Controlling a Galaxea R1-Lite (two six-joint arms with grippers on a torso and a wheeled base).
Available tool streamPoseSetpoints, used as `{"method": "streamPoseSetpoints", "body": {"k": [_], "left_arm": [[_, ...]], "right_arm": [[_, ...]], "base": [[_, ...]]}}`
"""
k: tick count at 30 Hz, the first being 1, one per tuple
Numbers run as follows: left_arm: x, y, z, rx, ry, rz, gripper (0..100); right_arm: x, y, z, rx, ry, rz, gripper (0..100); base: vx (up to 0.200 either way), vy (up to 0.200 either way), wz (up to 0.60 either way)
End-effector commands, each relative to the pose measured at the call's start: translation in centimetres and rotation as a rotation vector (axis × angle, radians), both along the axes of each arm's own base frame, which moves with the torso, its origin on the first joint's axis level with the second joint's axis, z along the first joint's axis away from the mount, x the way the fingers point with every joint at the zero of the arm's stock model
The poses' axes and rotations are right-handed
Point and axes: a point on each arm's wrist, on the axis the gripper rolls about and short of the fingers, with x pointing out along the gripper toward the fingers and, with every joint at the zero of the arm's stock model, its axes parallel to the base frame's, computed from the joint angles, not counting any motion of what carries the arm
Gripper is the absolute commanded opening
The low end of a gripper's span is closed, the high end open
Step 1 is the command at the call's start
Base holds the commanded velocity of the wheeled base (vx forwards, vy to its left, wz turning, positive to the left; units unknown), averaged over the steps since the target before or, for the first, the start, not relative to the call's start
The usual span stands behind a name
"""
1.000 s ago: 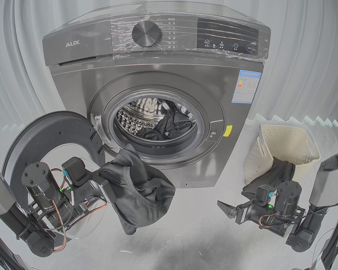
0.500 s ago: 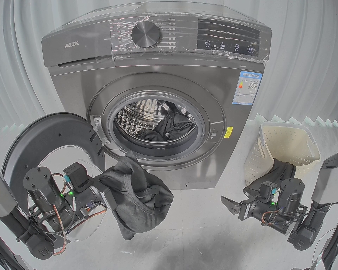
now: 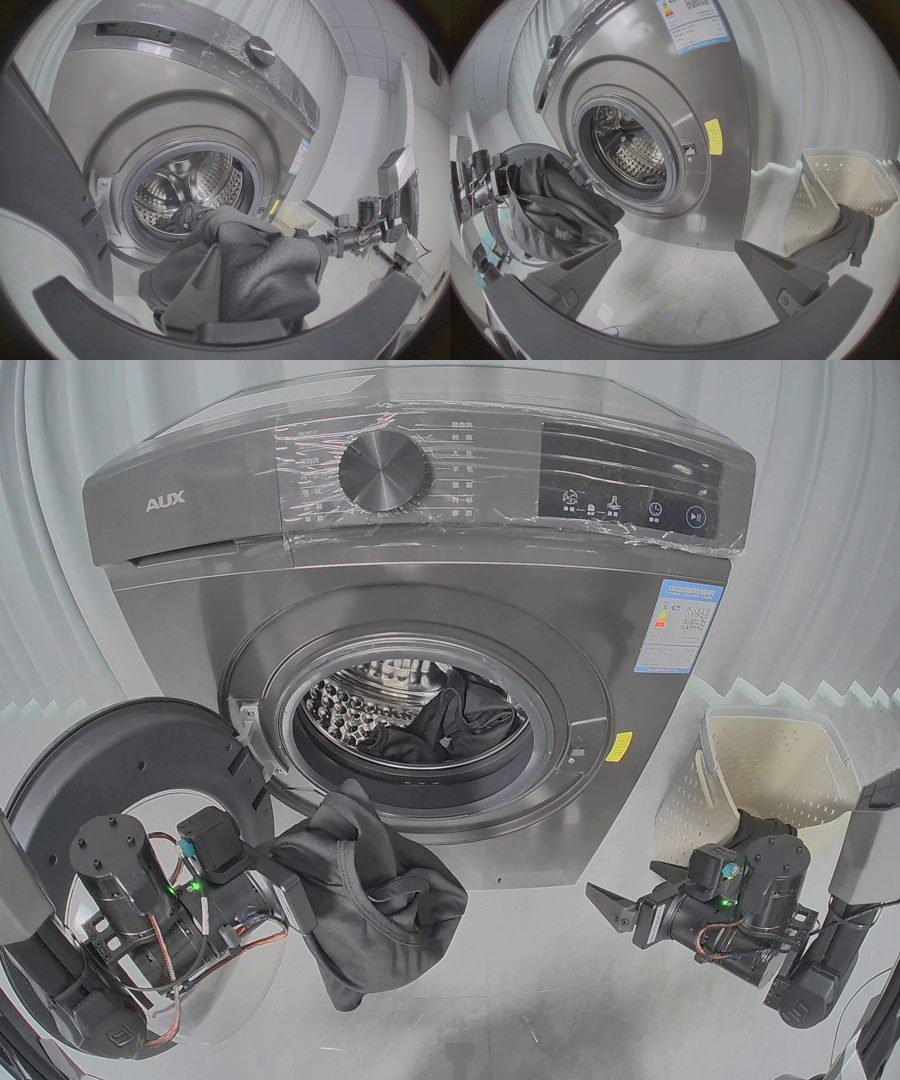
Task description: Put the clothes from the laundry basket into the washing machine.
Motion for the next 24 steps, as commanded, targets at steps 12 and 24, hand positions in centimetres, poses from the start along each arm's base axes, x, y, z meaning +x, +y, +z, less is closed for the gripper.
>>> {"method": "streamPoseSetpoints", "body": {"k": [12, 24], "left_arm": [[-0.2, -0.4, -0.5, 0.011, 0.02, -0.019, 0], [-0.7, -1.1, -0.9, 0.019, 0.035, -0.057, 0]], "right_arm": [[-0.2, 0.3, -0.2, -0.002, 0.008, 0.012, 100], [-0.6, 0.6, -0.1, -0.001, 0.009, 0.031, 100]], "base": [[0.0, 0.0, 0.0], [0.05, 0.0, 0.0]]}}
